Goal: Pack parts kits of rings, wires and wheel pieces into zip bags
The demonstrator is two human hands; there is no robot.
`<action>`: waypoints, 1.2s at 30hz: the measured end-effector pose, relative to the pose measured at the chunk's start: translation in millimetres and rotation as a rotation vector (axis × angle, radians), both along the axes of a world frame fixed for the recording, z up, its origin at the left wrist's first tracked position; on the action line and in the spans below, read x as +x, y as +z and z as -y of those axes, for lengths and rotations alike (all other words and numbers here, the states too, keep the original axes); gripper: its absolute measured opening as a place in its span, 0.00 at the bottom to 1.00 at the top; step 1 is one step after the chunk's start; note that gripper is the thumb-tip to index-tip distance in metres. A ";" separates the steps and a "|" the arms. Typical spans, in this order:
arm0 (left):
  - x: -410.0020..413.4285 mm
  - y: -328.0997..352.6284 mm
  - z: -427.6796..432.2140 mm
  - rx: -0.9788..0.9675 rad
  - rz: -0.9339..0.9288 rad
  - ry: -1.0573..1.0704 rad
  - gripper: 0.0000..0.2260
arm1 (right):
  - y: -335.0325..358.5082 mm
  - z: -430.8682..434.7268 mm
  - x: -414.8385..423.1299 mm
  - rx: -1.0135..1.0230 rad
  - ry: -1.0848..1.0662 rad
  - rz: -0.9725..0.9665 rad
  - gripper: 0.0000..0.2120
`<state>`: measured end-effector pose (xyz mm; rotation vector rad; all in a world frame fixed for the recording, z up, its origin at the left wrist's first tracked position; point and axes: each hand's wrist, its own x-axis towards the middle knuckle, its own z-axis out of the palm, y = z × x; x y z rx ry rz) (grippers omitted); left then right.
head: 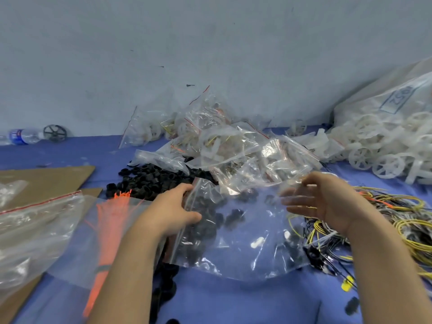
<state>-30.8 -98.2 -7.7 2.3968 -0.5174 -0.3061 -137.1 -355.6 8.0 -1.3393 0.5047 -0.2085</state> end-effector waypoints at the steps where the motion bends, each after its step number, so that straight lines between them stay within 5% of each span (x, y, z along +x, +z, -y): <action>1: 0.9 -0.2 -2.4 -0.026 -0.018 -0.015 0.34 | -0.6 -0.8 1.9 -0.010 -0.026 0.012 0.08; 5: 1.5 6.1 -7.7 -0.223 0.034 -0.042 0.30 | -6.3 -10.4 15.2 0.111 -0.161 0.193 0.09; 9: -4.9 25.7 -21.5 -0.511 0.144 0.012 0.17 | -24.2 -28.9 34.0 -0.214 -0.411 0.077 0.12; 12: -16.3 60.8 -47.8 -0.848 0.395 0.146 0.12 | -42.8 -56.9 48.2 -0.312 -0.204 0.047 0.19; 14: -20.7 79.8 -67.0 -0.974 0.398 0.126 0.14 | -60.3 -75.2 55.3 -0.603 0.050 -0.013 0.27; 19: -26.8 75.8 -54.9 -1.077 0.314 0.082 0.19 | -88.7 -95.3 66.8 -1.132 0.350 -0.202 0.29; 23: -15.1 46.7 -21.6 -0.761 0.299 0.286 0.16 | -81.1 -84.4 61.6 -1.289 0.218 -0.277 0.16; 26: -8.0 32.9 -13.5 -0.483 0.441 0.374 0.06 | -73.4 -72.3 54.8 -1.178 0.207 -0.273 0.09; 31: -9.7 32.4 -7.2 -0.167 0.677 0.469 0.06 | -18.6 -60.8 32.3 -0.762 0.395 -0.171 0.05; 36: -21.6 38.1 2.2 -0.179 0.778 0.623 0.07 | 37.5 -78.3 -1.6 -0.116 0.791 0.217 0.08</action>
